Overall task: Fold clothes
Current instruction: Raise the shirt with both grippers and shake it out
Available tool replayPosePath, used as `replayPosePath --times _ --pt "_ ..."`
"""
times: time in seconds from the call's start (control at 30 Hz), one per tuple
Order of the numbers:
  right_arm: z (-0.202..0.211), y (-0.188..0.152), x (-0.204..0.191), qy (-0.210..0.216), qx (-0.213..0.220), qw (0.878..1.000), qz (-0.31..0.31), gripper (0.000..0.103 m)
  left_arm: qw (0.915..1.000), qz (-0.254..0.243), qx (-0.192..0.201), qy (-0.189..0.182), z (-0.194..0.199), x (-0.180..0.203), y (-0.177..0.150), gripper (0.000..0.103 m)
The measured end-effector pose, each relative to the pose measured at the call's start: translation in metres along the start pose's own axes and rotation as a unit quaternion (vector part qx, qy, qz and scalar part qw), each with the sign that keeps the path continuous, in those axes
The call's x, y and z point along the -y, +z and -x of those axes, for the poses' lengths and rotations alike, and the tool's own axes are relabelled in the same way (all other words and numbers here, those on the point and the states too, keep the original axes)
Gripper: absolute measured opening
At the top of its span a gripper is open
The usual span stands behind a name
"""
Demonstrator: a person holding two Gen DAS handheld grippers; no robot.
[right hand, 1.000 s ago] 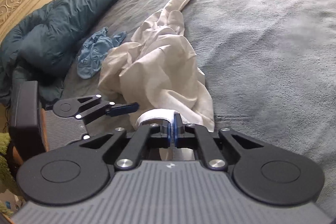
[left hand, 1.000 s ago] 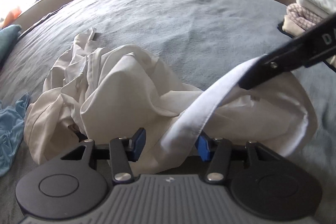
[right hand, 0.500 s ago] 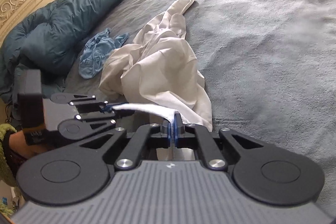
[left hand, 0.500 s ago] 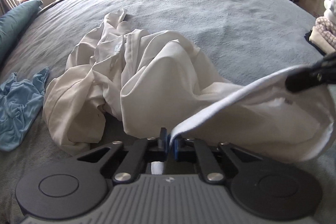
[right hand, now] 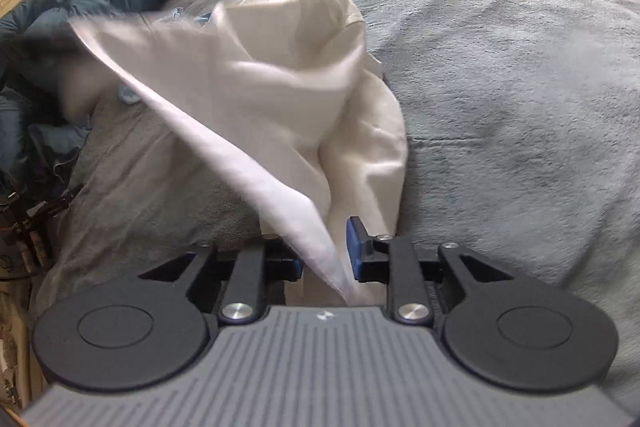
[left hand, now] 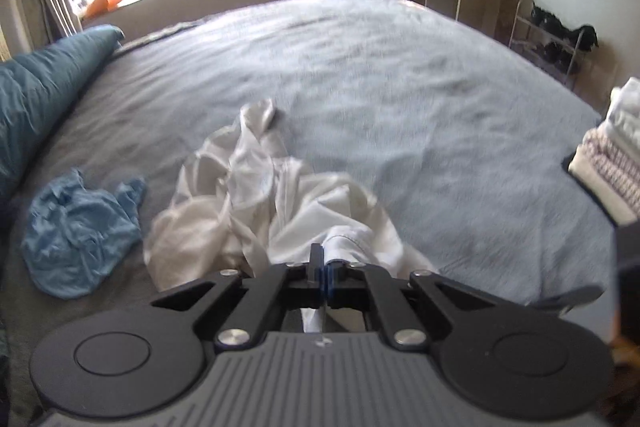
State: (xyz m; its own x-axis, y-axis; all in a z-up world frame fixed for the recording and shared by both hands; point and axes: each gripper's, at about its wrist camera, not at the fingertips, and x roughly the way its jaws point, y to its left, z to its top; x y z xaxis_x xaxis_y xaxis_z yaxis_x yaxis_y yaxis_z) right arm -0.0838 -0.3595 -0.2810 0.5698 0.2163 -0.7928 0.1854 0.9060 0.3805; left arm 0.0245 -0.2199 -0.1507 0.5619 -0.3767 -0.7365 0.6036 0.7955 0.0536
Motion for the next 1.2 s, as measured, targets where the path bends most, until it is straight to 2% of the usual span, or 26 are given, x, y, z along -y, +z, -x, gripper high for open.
replayPosePath --times 0.13,0.2,0.3,0.43,0.6,0.8,0.9,1.0,1.2 --pt "0.000 -0.004 -0.010 -0.029 0.023 0.999 -0.011 0.020 0.9996 0.002 0.027 0.008 0.040 -0.005 0.023 0.002" --pt "0.009 -0.001 -0.016 -0.047 0.042 0.998 -0.013 0.014 0.9993 0.001 0.036 0.013 0.057 -0.007 0.028 0.002" --pt "0.040 0.011 -0.026 -0.079 0.083 0.993 0.001 0.007 0.9987 0.003 0.045 0.022 0.083 -0.013 0.031 0.002" --pt "0.097 0.034 -0.046 -0.123 0.138 0.981 0.053 0.005 0.9971 0.025 0.067 0.026 0.126 -0.028 0.037 0.002" --pt "0.186 0.062 -0.095 -0.169 0.224 0.949 0.142 0.004 0.9900 0.045 0.131 0.029 0.197 -0.050 0.055 0.002" --pt "0.291 0.087 -0.159 -0.194 0.316 0.908 0.196 0.004 0.9709 0.047 0.234 0.024 0.296 -0.076 0.082 0.002" --pt "0.338 0.087 -0.188 -0.200 0.355 0.889 0.210 0.004 0.9595 0.054 0.276 0.013 0.340 -0.089 0.088 0.002" --pt "0.383 0.084 -0.211 -0.188 0.395 0.875 0.207 0.004 0.9487 0.066 0.309 -0.008 0.380 -0.100 0.087 0.002" --pt "0.443 0.060 -0.242 -0.191 0.446 0.845 0.225 0.004 0.9321 0.056 0.356 -0.037 0.444 -0.100 0.077 0.002"
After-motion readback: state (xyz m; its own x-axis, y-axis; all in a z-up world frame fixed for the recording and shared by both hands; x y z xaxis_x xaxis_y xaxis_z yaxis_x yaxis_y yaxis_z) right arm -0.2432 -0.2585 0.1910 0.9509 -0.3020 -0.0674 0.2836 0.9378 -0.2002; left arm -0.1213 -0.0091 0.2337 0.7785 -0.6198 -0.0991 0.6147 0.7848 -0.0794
